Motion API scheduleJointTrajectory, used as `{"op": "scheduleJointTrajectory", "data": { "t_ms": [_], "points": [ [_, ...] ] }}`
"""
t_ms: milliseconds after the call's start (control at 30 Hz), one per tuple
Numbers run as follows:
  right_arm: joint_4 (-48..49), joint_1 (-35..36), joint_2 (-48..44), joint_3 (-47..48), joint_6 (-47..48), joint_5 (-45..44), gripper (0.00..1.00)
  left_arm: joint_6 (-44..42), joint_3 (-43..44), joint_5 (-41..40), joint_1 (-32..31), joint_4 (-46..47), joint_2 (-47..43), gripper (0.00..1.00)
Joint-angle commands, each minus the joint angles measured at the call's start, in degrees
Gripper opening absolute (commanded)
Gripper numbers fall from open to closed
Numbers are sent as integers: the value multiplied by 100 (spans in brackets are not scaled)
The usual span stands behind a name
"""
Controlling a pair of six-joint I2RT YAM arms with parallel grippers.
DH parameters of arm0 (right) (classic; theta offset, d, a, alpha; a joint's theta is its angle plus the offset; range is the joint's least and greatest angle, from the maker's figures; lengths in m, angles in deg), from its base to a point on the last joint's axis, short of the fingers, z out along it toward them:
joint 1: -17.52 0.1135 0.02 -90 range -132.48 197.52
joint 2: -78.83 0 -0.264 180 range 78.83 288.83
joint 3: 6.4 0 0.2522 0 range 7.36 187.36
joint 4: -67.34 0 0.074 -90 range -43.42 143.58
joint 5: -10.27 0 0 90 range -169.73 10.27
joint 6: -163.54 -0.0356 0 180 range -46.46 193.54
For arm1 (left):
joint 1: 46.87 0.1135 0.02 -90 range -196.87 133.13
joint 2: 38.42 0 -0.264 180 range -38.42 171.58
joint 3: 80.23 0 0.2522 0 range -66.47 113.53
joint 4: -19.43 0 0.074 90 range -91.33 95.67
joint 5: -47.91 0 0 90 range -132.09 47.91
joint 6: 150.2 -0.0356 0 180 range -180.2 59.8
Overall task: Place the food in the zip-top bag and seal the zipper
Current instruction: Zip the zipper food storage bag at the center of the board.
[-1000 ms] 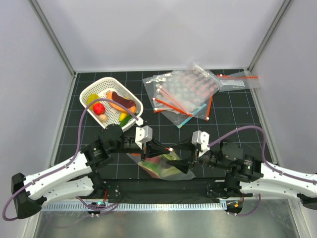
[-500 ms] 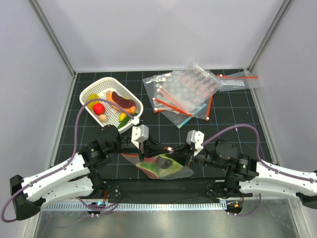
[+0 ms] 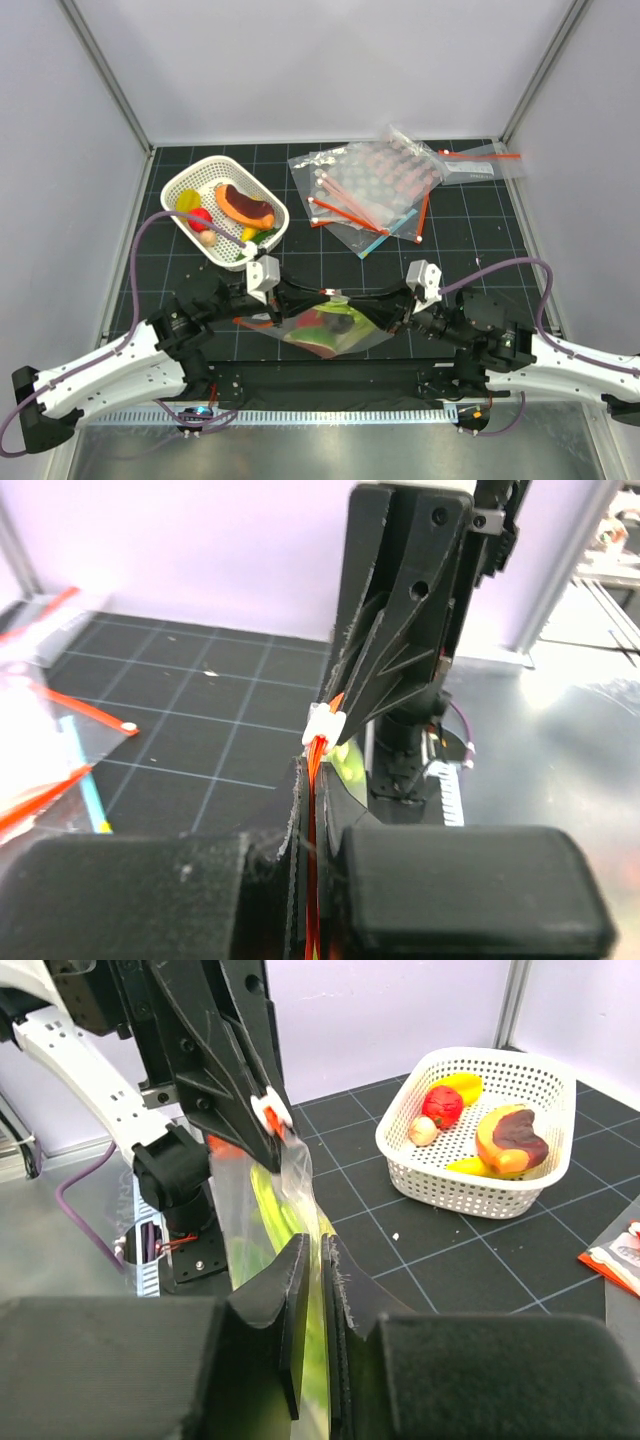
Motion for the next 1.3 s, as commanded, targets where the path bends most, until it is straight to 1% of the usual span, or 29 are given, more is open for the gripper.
{"op": "scheduleJointTrajectory", "data": {
  "t_ms": [0, 33, 67, 100, 133, 167, 267, 433, 533, 667, 767, 867, 900, 967, 1000, 1100, 1167, 1200, 1267],
  "points": [
    [212, -11, 92, 59, 12, -230, 16, 32, -115, -509, 21, 707, -421, 0],
    [186, -11, 162, 111, 13, -204, 16, 41, -150, -596, 21, 742, -473, 0],
    [151, -11, 302, 147, 30, -177, 19, 50, -194, -597, 21, 777, -544, 0],
    [133, -11, 365, 182, 30, -99, 24, 32, -203, -597, 21, 778, -562, 0],
    [107, -20, 426, 234, 56, -55, 33, 32, -186, -580, 21, 760, -553, 0],
    [116, -11, 488, 252, 83, -2, 48, 23, -168, -458, 21, 716, -536, 0],
    [151, -11, 585, 296, 153, 200, 64, 6, 16, -228, 21, 506, -308, 0],
    [282, -11, 453, 296, 276, 359, 74, 6, 236, 27, 21, 356, 53, 1],
    [274, -11, 357, 375, 416, 263, 76, -3, 350, 211, 21, 242, 167, 0],
    [247, -11, 304, 419, 487, 227, 76, -3, 359, 343, 21, 206, 159, 0],
    [221, -11, 321, 454, 514, 201, 75, 14, 368, 457, 12, 224, 141, 0],
    [203, -11, 418, 498, 540, 271, 69, 50, 394, 677, 12, 250, 185, 0],
    [195, -11, 453, 516, 540, 288, 63, 58, 403, 738, 12, 250, 203, 0],
    [160, -20, 558, 586, 549, 324, 55, 76, 430, 800, 3, 241, 255, 0],
    [142, -11, 593, 595, 540, 350, 44, 76, 447, 827, 3, 233, 273, 0],
    [89, -2, 647, 613, 531, 403, 30, 85, 447, 871, 3, 241, 265, 0],
    [81, -11, 629, 613, 505, 403, 24, 94, 430, 880, 3, 250, 221, 0],
    [72, -11, 611, 604, 505, 586, 16, 102, 430, 880, 3, 250, 212, 0],
    [63, -11, 594, 595, 487, 640, 5, 94, 421, 853, 3, 259, 194, 1]
  ]
}}
